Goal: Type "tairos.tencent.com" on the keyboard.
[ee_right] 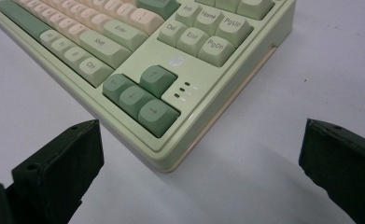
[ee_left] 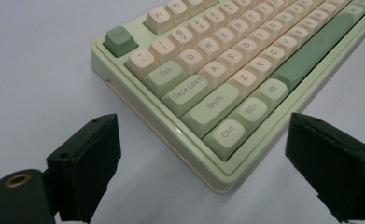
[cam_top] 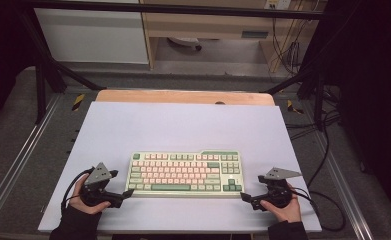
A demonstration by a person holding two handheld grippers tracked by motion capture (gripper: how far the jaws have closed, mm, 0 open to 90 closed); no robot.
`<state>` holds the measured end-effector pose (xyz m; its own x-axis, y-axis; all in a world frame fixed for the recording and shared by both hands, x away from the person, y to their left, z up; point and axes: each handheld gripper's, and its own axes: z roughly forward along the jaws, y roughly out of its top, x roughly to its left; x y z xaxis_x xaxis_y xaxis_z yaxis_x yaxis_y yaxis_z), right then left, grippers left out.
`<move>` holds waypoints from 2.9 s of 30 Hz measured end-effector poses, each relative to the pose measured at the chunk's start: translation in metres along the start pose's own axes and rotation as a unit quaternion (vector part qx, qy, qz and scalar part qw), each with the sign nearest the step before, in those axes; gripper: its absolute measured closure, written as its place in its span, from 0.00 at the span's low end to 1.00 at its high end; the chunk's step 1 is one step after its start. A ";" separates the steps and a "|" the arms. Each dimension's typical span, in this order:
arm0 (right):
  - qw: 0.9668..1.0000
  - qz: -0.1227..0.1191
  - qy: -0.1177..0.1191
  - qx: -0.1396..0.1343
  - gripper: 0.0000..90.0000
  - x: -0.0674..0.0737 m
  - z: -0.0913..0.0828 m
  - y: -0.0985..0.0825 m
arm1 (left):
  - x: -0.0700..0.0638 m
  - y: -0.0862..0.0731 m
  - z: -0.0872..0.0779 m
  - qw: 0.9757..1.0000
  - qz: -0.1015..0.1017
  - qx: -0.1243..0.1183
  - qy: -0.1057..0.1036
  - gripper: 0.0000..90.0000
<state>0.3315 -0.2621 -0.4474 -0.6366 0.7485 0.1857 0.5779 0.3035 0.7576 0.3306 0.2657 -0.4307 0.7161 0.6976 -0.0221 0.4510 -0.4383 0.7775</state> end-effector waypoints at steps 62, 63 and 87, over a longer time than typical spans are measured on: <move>1.000 0.002 0.000 0.005 0.01 0.001 0.001 0.000 | -0.027 0.042 0.016 1.000 -0.017 -0.008 0.005 0.92; 1.000 0.002 0.000 0.005 0.01 0.001 0.001 0.000 | -0.027 0.043 0.017 1.000 -0.018 -0.008 0.005 0.92; 1.000 0.000 0.002 0.006 0.01 0.001 0.001 0.000 | -0.042 0.069 0.046 1.000 0.004 0.002 -0.005 1.00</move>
<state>0.3313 -0.2609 -0.4481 -0.6379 0.7467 0.1886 0.5842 0.3095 0.7503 0.3566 0.1800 -0.4047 0.7251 0.6883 -0.0232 0.4478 -0.4457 0.7751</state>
